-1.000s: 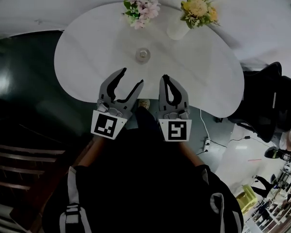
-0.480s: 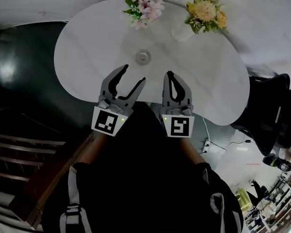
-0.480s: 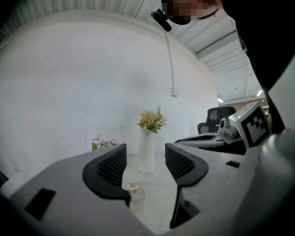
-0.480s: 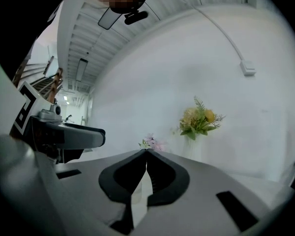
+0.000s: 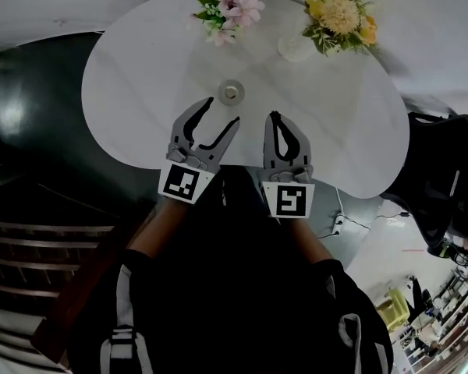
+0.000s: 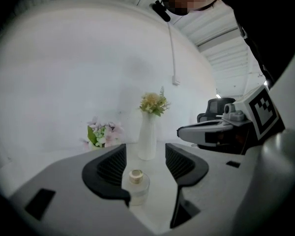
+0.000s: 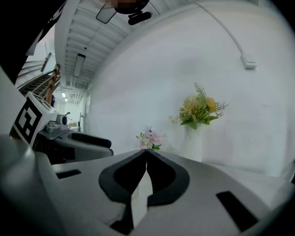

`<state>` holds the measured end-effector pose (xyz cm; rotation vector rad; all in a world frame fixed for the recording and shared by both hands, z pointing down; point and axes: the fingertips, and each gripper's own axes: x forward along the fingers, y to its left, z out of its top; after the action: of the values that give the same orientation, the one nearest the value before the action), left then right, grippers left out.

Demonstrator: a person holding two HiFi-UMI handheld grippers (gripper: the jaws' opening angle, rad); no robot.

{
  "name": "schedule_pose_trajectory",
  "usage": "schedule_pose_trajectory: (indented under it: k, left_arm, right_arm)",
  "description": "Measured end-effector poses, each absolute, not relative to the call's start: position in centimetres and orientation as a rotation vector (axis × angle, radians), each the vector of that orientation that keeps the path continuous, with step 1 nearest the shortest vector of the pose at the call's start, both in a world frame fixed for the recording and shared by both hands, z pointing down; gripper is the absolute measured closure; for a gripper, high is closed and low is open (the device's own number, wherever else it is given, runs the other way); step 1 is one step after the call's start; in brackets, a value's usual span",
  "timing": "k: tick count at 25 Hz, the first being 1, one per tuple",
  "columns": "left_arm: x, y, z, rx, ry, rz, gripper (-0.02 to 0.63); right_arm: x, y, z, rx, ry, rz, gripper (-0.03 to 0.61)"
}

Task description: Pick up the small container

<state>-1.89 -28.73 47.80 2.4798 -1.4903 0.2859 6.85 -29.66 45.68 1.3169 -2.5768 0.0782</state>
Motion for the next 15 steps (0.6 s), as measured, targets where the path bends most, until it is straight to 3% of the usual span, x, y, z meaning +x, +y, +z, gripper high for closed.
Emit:
schedule_pose_trajectory:
  k: [15]
  left_arm:
    - [-1.9, -31.9, 55.5, 2.539, -1.39, 0.499, 0.305]
  right_arm:
    - [6.0, -30.4, 47.1, 1.35, -2.539, 0.11, 0.557]
